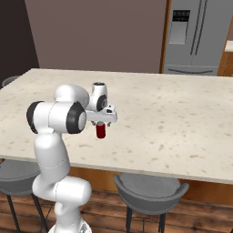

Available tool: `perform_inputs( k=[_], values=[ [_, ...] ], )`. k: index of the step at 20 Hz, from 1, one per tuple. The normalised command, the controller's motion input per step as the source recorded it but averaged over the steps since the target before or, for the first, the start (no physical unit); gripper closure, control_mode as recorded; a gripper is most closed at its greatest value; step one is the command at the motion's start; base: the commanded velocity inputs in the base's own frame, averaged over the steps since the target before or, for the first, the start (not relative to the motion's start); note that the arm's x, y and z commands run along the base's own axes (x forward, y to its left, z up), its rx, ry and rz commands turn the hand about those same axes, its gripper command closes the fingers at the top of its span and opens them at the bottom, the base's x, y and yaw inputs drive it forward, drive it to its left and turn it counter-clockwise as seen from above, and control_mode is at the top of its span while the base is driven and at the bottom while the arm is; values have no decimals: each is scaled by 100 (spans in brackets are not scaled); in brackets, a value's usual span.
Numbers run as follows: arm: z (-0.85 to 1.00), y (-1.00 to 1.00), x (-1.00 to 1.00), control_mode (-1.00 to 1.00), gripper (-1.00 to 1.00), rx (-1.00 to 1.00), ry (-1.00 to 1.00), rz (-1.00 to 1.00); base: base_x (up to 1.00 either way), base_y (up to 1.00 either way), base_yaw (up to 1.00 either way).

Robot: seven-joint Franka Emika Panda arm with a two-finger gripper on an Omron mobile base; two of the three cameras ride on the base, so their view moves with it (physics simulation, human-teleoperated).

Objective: Four empty soda cans are scattered around the kitchen. Gather all the cans and cluster them next to the stove for recycling.

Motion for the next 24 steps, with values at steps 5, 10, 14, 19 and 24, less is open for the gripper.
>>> perform_inputs(
  k=[5,10,14,19,24],
  values=[
    [-5,0,0,-100,-100,0,8,0,0,0,0],
    [-1,0,0,-100,-100,0,4,0,0,0,0],
    [0,0,-6,-100,-100,0,0,0,0,0,0],
    [-6,0,-15,-100,-100,0,0,0,0,0,0],
    [-6,0,-23,-100,-100,0,0,0,0,0,0]
  ],
)
